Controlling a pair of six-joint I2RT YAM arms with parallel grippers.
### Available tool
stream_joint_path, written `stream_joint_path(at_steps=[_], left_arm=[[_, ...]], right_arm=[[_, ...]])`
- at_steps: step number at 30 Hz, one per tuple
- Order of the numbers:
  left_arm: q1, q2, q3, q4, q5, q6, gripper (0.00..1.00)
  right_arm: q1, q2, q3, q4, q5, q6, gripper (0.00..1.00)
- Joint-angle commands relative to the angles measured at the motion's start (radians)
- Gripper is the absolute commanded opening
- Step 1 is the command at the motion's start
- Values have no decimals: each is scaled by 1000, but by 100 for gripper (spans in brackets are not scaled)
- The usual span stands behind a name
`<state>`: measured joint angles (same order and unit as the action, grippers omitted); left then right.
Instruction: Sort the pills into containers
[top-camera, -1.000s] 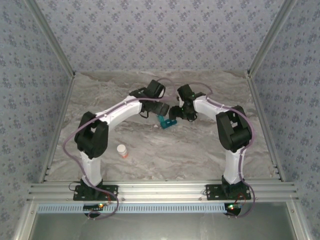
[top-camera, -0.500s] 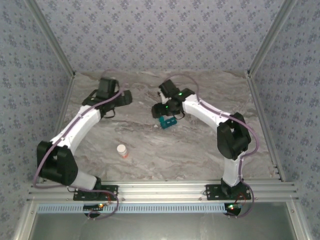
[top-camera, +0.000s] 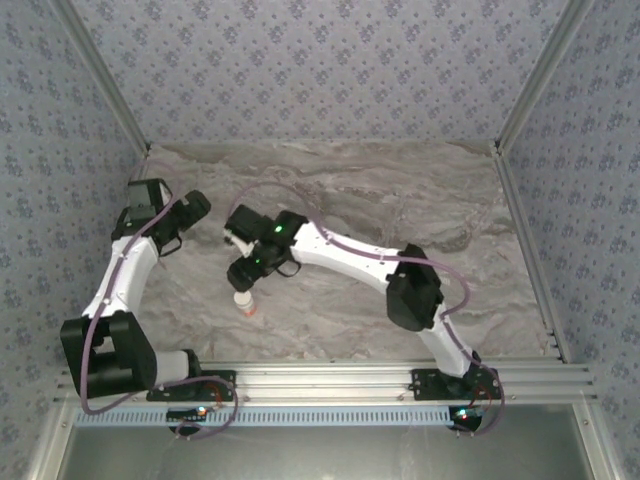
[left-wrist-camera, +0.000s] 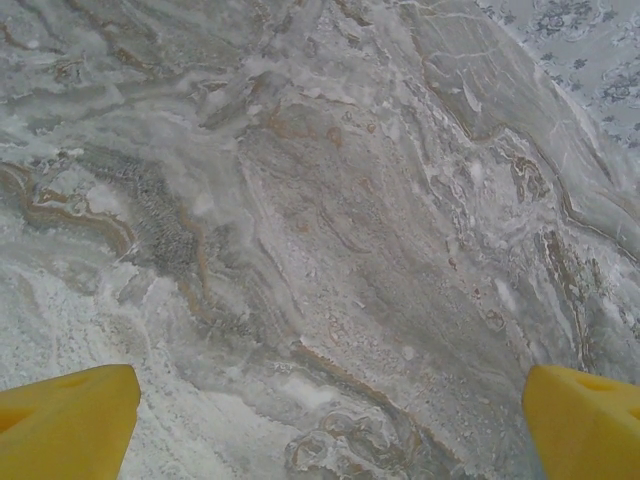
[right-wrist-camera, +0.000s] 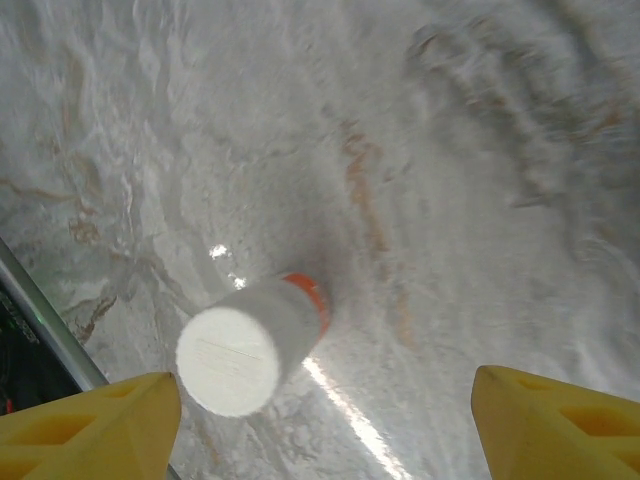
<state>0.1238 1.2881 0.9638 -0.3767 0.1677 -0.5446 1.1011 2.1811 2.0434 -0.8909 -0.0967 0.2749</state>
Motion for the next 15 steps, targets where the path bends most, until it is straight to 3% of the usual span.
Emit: stream_joint_path(at_steps=[1, 10, 15], left_arm=[[28, -27, -21, 27, 70, -13, 98], [35, -41, -49, 46, 97, -17, 98], [35, -39, -47, 49, 111, -21, 98]], right_arm=[[40, 79, 89, -117, 34, -16, 79], [92, 221, 233, -186, 32, -21, 78], [83, 235, 231, -183, 23, -19, 68]])
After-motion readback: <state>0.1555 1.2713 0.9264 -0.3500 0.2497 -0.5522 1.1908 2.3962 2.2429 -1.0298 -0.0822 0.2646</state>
